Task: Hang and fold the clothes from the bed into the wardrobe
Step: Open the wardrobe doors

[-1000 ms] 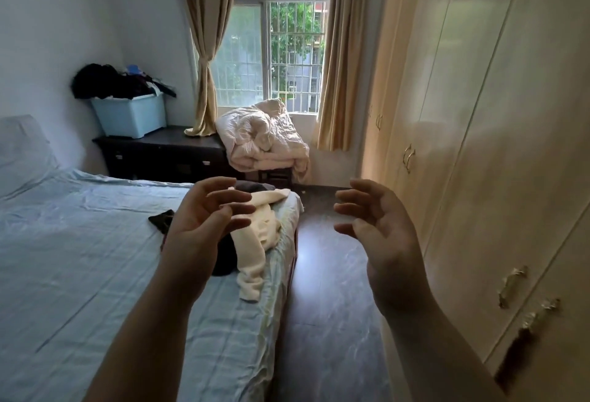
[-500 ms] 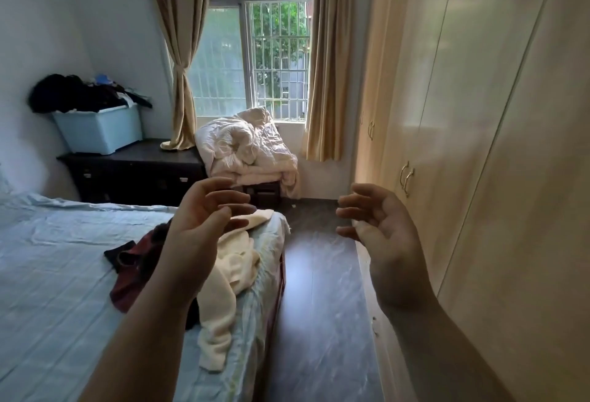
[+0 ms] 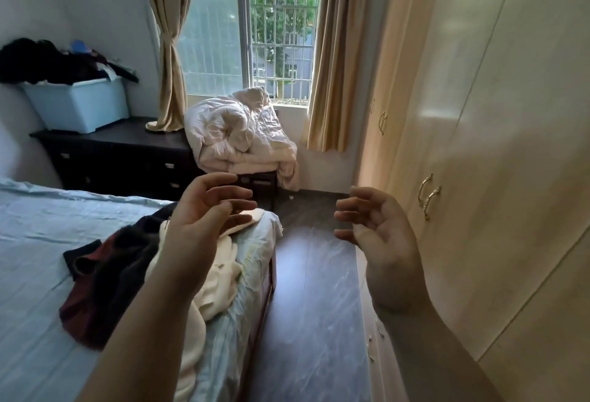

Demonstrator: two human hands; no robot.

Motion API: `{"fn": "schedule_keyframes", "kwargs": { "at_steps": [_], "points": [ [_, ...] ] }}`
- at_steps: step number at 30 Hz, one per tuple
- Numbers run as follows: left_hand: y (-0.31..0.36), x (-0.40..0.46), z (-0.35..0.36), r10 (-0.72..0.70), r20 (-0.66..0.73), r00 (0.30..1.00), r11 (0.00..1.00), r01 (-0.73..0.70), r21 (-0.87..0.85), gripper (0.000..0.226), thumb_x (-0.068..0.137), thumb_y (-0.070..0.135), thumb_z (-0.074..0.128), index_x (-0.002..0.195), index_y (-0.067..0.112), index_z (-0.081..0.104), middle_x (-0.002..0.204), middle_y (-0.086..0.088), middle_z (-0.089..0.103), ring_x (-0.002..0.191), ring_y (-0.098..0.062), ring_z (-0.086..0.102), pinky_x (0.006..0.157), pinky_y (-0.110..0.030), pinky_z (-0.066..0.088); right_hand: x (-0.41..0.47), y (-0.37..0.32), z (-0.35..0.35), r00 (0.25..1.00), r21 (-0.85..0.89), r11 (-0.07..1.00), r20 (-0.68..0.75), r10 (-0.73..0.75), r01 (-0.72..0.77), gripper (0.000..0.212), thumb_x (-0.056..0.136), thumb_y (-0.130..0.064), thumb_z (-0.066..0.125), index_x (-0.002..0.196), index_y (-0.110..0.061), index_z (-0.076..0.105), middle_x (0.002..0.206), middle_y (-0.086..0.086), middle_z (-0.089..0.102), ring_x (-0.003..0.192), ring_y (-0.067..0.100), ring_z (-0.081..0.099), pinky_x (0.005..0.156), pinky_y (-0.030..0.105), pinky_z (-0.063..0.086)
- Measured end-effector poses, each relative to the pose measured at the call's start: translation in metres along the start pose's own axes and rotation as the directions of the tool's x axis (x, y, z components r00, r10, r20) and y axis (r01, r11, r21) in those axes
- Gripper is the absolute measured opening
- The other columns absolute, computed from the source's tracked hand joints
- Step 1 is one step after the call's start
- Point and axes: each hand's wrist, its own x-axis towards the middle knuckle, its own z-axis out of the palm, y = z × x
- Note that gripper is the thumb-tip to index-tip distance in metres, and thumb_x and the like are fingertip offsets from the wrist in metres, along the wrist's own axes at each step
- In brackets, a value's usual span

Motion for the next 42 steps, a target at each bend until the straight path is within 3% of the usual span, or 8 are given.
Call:
{"fn": "schedule_keyframes", "kwargs": {
  "at_steps": [6, 10, 14, 24, 27, 33, 37, 42],
  "points": [
    [-0.07, 0.107, 0.01, -0.025, 0.016, 1.0, 0.999, 0.026, -0.038, 0.037, 0.09, -0.013, 0.041, 0.113, 0.01, 0.058, 0.099, -0.015, 0.069, 0.093, -0.037, 0.068, 0.082, -0.044, 0.057, 0.1, 0.069, 0.002, 0.999, -0.004, 0.999, -0.033, 0.035, -0.035, 0.041, 0.08, -0.002, 0.046, 0.116, -0.017, 0.06, 0.105, 0.007, 0.068, 0.1, 0.022, 0.066, 0.083, 0.04, 0.059],
    [-0.106, 0.197, 0.014, -0.033, 0.021, 0.999, 0.999, 0.033, -0.021, 0.04, 0.092, -0.018, 0.036, 0.114, 0.007, 0.057, 0.094, -0.011, 0.071, 0.089, -0.032, 0.069, 0.078, -0.04, 0.057, 0.19, 0.11, 0.016, 0.998, 0.004, 1.0, -0.052, 0.028, -0.028, 0.043, 0.079, -0.002, 0.045, 0.117, -0.016, 0.06, 0.107, 0.012, 0.067, 0.099, 0.025, 0.066, 0.084, 0.042, 0.058],
    [-0.131, 0.285, 0.028, -0.013, 0.055, 0.998, 1.0, 0.014, -0.014, 0.038, 0.091, -0.019, 0.035, 0.118, 0.0, 0.054, 0.088, -0.006, 0.071, 0.084, -0.025, 0.07, 0.076, -0.034, 0.058, 0.27, 0.14, 0.027, 0.998, -0.033, 0.999, -0.058, 0.001, -0.003, 0.041, 0.082, -0.002, 0.046, 0.117, -0.018, 0.06, 0.109, 0.011, 0.067, 0.102, 0.025, 0.066, 0.086, 0.041, 0.058],
    [-0.231, 0.444, 0.096, -0.066, 0.197, 0.978, 0.997, 0.074, -0.031, 0.044, 0.092, -0.019, 0.037, 0.111, 0.014, 0.06, 0.092, -0.009, 0.071, 0.089, -0.03, 0.069, 0.078, -0.035, 0.057, 0.407, 0.233, -0.025, 0.969, -0.11, 0.99, -0.241, 0.063, -0.092, 0.033, 0.089, -0.004, 0.048, 0.115, -0.019, 0.062, 0.102, 0.0, 0.07, 0.099, 0.02, 0.069, 0.088, 0.042, 0.059],
    [-0.269, 0.497, 0.12, -0.072, 0.22, 0.973, 0.997, 0.079, -0.021, 0.046, 0.092, -0.019, 0.037, 0.108, 0.017, 0.062, 0.09, -0.007, 0.07, 0.087, -0.028, 0.069, 0.076, -0.032, 0.057, 0.458, 0.269, -0.038, 0.973, -0.133, 0.988, -0.226, 0.047, -0.078, 0.034, 0.083, -0.012, 0.048, 0.113, -0.021, 0.062, 0.103, 0.0, 0.069, 0.099, 0.019, 0.068, 0.087, 0.038, 0.058],
    [-0.325, 0.618, 0.179, -0.081, 0.259, 0.962, 0.995, 0.092, -0.03, 0.036, 0.088, -0.012, 0.044, 0.111, 0.012, 0.058, 0.091, -0.009, 0.069, 0.085, -0.029, 0.067, 0.078, -0.041, 0.053, 0.583, 0.332, -0.074, 0.966, -0.125, 0.986, -0.246, 0.075, -0.109, 0.034, 0.082, -0.014, 0.047, 0.112, -0.021, 0.061, 0.1, -0.004, 0.069, 0.098, 0.018, 0.068, 0.088, 0.04, 0.06],
    [-0.353, 0.69, 0.206, -0.04, 0.205, 0.978, 0.995, 0.058, -0.085, 0.035, 0.078, 0.001, 0.047, 0.108, 0.016, 0.06, 0.092, -0.011, 0.069, 0.086, -0.031, 0.068, 0.079, -0.042, 0.056, 0.664, 0.369, -0.083, 0.971, -0.114, 0.988, -0.226, 0.075, -0.103, 0.034, 0.081, -0.014, 0.048, 0.111, -0.022, 0.061, 0.1, -0.001, 0.069, 0.097, 0.019, 0.068, 0.086, 0.037, 0.059],
    [-0.409, 0.75, 0.207, -0.111, 0.189, 0.976, 0.988, 0.128, -0.082, 0.036, 0.08, 0.001, 0.05, 0.115, 0.006, 0.056, 0.092, -0.013, 0.068, 0.087, -0.033, 0.067, 0.084, -0.051, 0.053, 0.729, 0.429, -0.079, 0.98, -0.15, 0.976, -0.145, 0.134, -0.156, 0.033, 0.083, -0.012, 0.049, 0.112, -0.023, 0.061, 0.101, -0.002, 0.068, 0.099, 0.02, 0.068, 0.088, 0.04, 0.059]
  ]
}}
